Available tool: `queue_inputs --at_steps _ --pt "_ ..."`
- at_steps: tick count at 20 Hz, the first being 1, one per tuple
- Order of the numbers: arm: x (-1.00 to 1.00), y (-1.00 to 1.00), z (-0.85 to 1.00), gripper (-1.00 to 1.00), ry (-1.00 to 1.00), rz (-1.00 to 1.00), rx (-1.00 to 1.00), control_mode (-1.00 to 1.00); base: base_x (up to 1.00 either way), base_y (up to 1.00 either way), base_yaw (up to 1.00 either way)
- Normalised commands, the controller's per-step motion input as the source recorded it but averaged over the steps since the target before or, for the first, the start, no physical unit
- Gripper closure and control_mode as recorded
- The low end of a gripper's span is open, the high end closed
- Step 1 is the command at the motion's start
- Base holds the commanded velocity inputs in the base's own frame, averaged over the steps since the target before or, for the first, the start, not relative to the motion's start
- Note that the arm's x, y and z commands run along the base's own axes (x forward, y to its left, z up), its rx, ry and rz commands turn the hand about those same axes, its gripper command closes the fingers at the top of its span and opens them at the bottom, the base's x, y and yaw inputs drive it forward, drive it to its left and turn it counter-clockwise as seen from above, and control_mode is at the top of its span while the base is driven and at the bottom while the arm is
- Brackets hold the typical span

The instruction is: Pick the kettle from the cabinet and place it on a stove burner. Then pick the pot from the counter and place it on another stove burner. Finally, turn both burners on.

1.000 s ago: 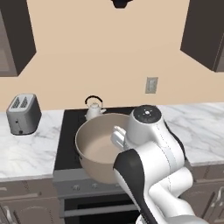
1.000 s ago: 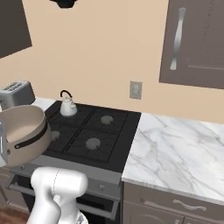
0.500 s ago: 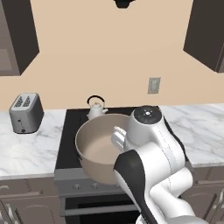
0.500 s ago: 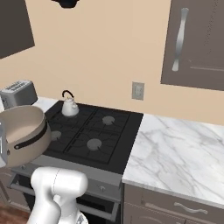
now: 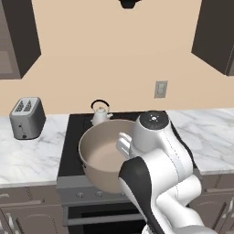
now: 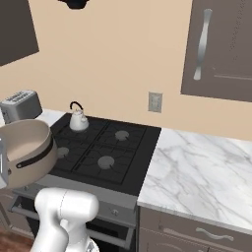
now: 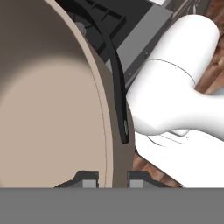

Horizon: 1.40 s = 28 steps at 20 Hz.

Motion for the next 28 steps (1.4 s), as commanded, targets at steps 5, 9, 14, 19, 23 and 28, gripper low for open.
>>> queue_inputs --at_steps 5,9,14,19,23,28 --pt "0.0 0.0 0.0 1.0 0.0 0.0 0.0 -1.0 0.0 0.0 0.0" --pt "0.09 0.04 -0.02 1.0 0.0 0.0 0.0 -1.0 0.0 0.0 0.0" --pt "0.53 0.01 -0.02 1.0 0.0 0.0 0.0 -1.0 0.0 0.0 0.0" --pt "0.54 0.0 -0.04 1.0 0.0 0.0 0.01 -1.0 0.0 0.0 0.0" --pt "0.05 0.01 -0.09 1.0 0.0 0.06 0.0 -1.0 0.0 0.0 0.0" --pt "0.13 0.07 -0.08 1.0 0.0 0.05 0.0 -1.0 0.0 0.0 0.0"
